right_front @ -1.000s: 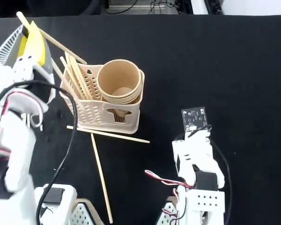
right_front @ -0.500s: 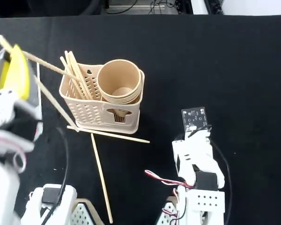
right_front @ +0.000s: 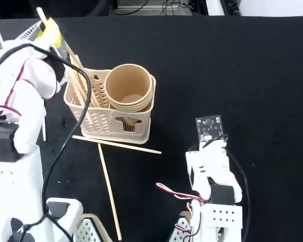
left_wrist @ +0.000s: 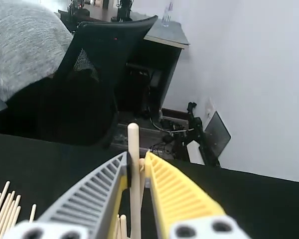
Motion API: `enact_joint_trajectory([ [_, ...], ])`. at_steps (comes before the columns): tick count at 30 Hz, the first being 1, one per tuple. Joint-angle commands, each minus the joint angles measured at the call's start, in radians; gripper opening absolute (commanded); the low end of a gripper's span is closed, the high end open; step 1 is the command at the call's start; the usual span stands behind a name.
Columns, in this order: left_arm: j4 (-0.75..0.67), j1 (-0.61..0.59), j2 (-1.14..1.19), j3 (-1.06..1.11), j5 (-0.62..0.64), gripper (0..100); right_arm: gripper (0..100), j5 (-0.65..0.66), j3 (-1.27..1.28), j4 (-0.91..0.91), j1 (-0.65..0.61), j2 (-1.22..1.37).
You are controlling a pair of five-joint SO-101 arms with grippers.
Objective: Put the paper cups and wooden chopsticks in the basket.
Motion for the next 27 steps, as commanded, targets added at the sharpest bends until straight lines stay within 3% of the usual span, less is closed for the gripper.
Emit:
enact_joint_trajectory([
  [1, -0.064, 0.005, 0.012, -0.016, 0.002, 3, 1.5, -0.003, -0.005, 0.006, 0.015, -0.008],
  [16, -0.206, -0.002, 0.018, -0.002, 0.003, 3, 1.5, -0.003, -0.005, 0.006, 0.015, -0.008],
  [27, -0.281, -0.048, 0.152, -0.013, 0.005, 3, 1.5, -0.003, -0.005, 0.003, 0.015, -0.008],
])
